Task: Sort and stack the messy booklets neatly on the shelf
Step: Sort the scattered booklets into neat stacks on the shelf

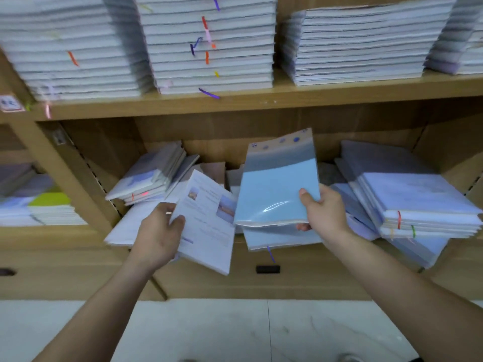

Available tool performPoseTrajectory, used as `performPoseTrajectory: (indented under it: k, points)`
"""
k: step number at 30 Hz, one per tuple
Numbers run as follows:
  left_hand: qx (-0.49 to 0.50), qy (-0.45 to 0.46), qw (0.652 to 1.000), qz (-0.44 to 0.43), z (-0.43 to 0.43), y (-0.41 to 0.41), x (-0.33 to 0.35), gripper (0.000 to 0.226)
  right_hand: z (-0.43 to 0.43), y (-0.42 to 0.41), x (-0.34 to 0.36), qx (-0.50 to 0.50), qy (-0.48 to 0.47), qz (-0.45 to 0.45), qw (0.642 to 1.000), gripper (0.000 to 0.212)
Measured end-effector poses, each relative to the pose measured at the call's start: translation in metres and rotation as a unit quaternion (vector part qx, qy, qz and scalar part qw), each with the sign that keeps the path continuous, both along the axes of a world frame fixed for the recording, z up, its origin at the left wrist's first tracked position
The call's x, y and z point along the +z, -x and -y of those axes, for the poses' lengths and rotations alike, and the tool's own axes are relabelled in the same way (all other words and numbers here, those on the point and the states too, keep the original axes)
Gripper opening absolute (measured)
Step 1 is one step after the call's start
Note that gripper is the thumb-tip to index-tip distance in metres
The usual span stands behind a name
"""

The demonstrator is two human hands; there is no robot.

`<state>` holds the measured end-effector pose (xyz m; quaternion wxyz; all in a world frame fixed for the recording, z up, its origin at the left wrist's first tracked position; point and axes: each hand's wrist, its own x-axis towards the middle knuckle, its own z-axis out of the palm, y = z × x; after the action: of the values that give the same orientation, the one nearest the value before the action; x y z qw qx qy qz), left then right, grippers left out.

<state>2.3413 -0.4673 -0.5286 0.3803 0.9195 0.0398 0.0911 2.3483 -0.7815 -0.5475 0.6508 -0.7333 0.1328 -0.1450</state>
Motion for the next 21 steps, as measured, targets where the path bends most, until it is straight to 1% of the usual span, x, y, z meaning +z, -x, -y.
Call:
performPoseTrajectory:
  k: [2,4,7,8,9,10,11,12,13,16,18,20,21]
  points:
    - [0.024,0.005,0.999,0.023,-0.013,0.005,0.001,0.017,-0.006,-0.012,-0.005,0.01,-0.019,-0.026,0.999,0.019]
    - [0.045,0.02,0.998,0.04,-0.023,0.01,0.004,0.018,-0.013,-0.024,-0.014,0.024,0.004,-0.057,0.998,0.018]
    - [0.056,0.048,0.996,0.053,-0.033,0.014,0.003,0.016,-0.021,-0.036,-0.03,0.048,0.039,-0.136,0.989,0.024]
    - [0.058,0.051,0.995,0.056,-0.037,0.015,0.002,0.015,-0.022,-0.038,-0.033,0.058,0.072,-0.16,0.983,0.027]
    - [0.057,0.055,0.995,0.059,-0.039,0.015,0.001,0.015,-0.022,-0.039,-0.034,0.065,0.146,-0.175,0.971,0.033]
    - [0.054,0.058,0.995,0.059,-0.041,0.016,0.001,0.014,-0.02,-0.041,-0.035,0.061,0.249,-0.183,0.949,0.04]
    - [0.049,0.063,0.995,0.059,-0.041,0.016,0.0,0.014,-0.018,-0.042,-0.036,0.048,0.341,-0.187,0.92,0.047]
    - [0.044,0.068,0.995,0.06,-0.041,0.016,0.0,0.016,-0.017,-0.043,-0.035,0.037,0.401,-0.188,0.896,0.052]
    - [0.036,0.075,0.995,0.059,-0.04,0.016,0.0,0.019,-0.017,-0.042,-0.035,0.035,0.428,-0.188,0.883,0.054]
    - [0.032,0.102,0.993,0.045,-0.034,0.013,0.003,0.033,-0.017,-0.037,-0.032,0.052,0.476,-0.19,0.857,0.056]
    - [0.032,0.101,0.993,0.057,-0.03,0.01,0.004,0.035,-0.016,-0.032,-0.029,0.058,0.499,-0.184,0.845,0.061]
    - [0.029,0.097,0.992,0.076,-0.026,0.007,0.005,0.034,-0.016,-0.027,-0.024,0.068,0.512,-0.149,0.843,0.062]
    - [0.027,0.098,0.991,0.083,-0.024,0.006,0.005,0.034,-0.018,-0.025,-0.021,0.075,0.515,-0.119,0.846,0.058]
